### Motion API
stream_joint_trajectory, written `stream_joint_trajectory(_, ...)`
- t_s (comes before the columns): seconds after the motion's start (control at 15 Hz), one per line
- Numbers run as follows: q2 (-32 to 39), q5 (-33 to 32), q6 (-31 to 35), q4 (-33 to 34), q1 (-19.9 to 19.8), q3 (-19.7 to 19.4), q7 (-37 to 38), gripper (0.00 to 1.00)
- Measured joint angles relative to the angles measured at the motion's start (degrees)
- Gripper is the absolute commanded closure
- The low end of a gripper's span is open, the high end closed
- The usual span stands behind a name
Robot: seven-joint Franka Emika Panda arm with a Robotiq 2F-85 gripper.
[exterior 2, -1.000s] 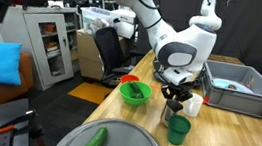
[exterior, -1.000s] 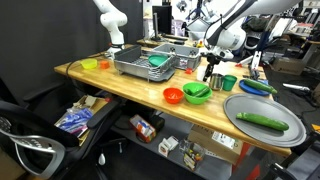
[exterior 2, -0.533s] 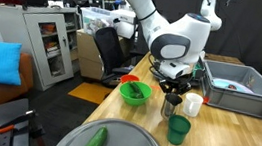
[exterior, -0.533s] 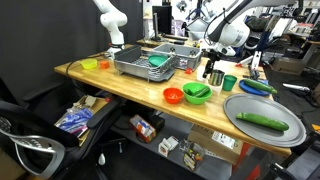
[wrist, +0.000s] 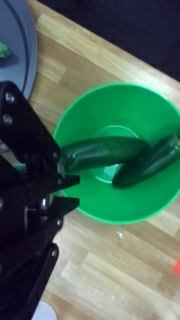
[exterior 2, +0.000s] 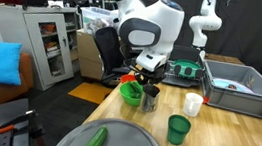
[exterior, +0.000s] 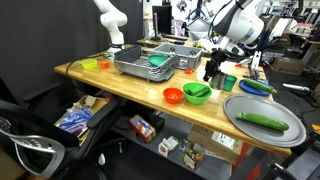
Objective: Move the cup to the edge of the table
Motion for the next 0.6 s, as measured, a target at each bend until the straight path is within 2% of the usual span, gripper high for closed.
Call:
stream_joint_trajectory(0.27, -6.9, 0.0, 0.0, -8.9, 0.4, -0.4, -4.5, 0.96)
stream_joint_trajectory(0.33, -8.4, 0.0, 0.0, -10.6, 0.6, -0.4, -5.5, 0.84)
stream_joint_trajectory(0.6, -10.9, 0.6, 0.0, -13.3, 0.7, 0.2, -8.7, 0.84)
